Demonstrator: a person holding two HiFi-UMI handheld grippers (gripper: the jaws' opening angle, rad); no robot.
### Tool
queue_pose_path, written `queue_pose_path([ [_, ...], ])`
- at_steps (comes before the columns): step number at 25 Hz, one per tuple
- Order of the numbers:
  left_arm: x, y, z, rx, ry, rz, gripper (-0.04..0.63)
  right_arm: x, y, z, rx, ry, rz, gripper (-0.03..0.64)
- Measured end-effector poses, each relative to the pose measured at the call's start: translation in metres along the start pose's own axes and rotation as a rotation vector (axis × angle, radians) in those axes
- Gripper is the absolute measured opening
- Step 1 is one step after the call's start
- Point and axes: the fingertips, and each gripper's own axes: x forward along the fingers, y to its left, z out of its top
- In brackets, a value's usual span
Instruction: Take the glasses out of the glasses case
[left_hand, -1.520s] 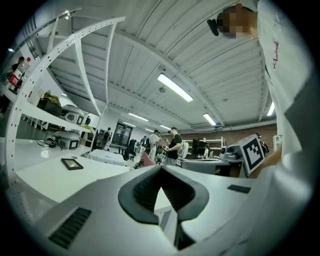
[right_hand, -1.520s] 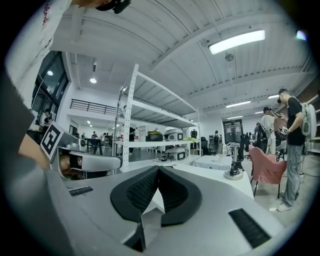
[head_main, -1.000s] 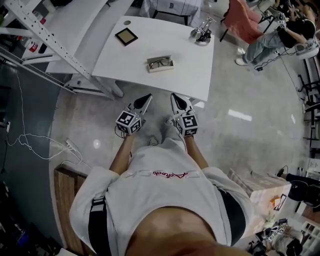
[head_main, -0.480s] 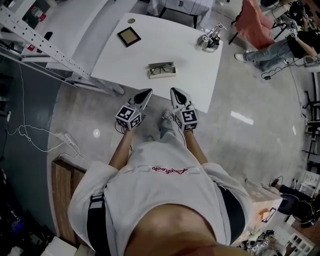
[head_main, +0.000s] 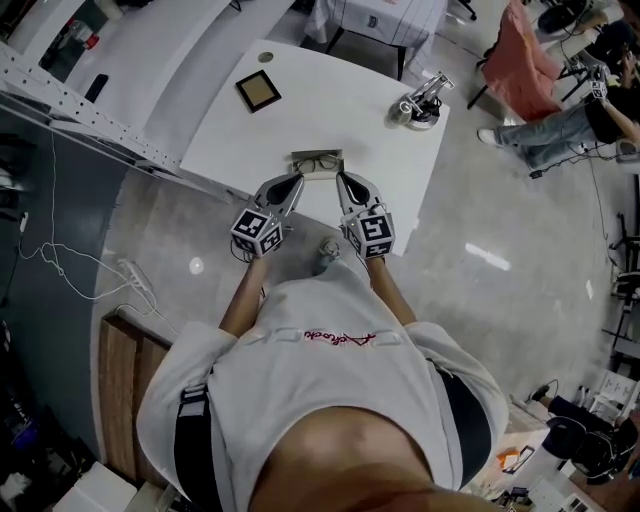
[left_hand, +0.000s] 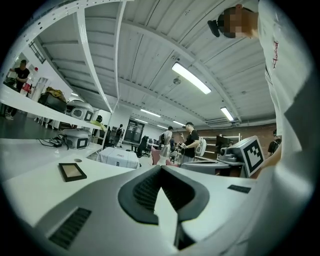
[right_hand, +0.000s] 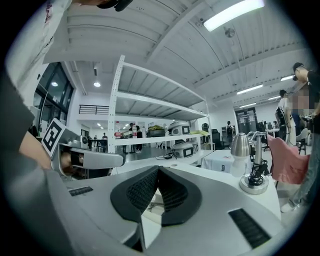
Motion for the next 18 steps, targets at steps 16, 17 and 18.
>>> queue_pose_path([
  [16, 0.038, 0.016, 0.000, -0.021, -0.010, 0.077, 0.026, 0.031, -0.039, -0.005, 0.031, 0.024, 0.072, -0.005],
  [17, 0.038, 0.018, -0.001, -0.024, -0.012, 0.079, 0.026, 0.035, -0.039, -0.006, 0.030, 0.029, 0.075, -0.005],
  [18, 0.037, 0.022, -0.001, -0.029, -0.015, 0.081, 0.026, 0.038, -0.037, -0.008, 0.028, 0.034, 0.078, -0.005],
])
